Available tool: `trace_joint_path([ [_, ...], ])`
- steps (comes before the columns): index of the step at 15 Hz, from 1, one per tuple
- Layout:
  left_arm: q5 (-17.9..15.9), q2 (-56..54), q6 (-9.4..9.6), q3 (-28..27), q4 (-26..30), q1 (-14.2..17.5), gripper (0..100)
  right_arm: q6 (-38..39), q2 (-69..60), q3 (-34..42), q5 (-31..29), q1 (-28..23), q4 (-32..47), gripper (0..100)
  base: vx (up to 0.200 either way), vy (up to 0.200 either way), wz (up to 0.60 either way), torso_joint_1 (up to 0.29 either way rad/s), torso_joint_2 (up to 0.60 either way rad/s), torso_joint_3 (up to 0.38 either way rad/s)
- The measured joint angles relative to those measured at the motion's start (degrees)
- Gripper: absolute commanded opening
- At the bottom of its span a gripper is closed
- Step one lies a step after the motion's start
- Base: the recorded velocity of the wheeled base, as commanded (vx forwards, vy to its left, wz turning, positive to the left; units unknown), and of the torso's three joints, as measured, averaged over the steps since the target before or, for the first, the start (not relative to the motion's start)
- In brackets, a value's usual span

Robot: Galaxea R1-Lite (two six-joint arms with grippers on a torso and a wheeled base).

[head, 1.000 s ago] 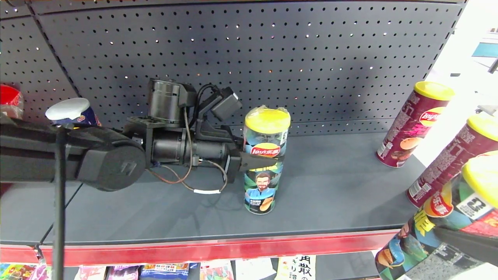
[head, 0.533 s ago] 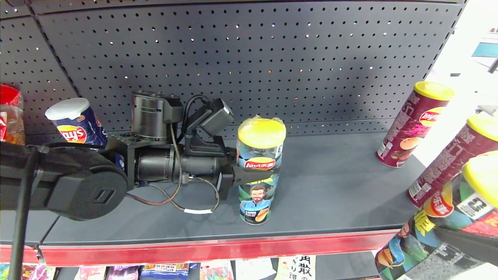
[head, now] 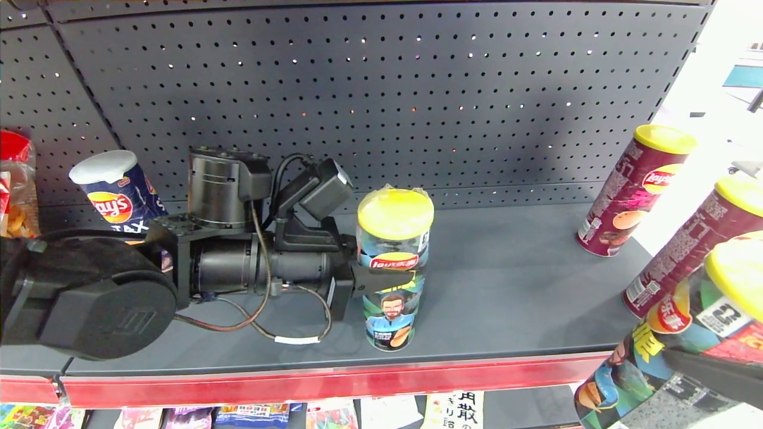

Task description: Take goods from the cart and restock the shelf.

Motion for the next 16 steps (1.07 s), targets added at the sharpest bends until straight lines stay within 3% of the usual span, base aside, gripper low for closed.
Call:
trace_joint_path([
  [10, 1.94, -2.62, -0.01, 3.15, -0.11, -0.56, 0, 0.00, 0.72, -0.22, 0.05, 0.02, -0.02, 0, 0.000, 0.000, 0.00, 0.000, 0.00, 0.000],
  [11, 2.13, -2.89, -0.01, 3.78, -0.16, -0.72, 100, 0.02, 0.83, -0.38, 0.09, 0.05, 0.02, 0, 0.000, 0.000, 0.00, 0.000, 0.00, 0.000],
  [16, 2.44, -4.40, -0.09, 6.62, 0.33, -0.74, 100, -0.11, 3.55, -3.17, 0.33, 0.22, -0.02, 0, 0.000, 0.000, 0.00, 0.000, 0.00, 0.000],
])
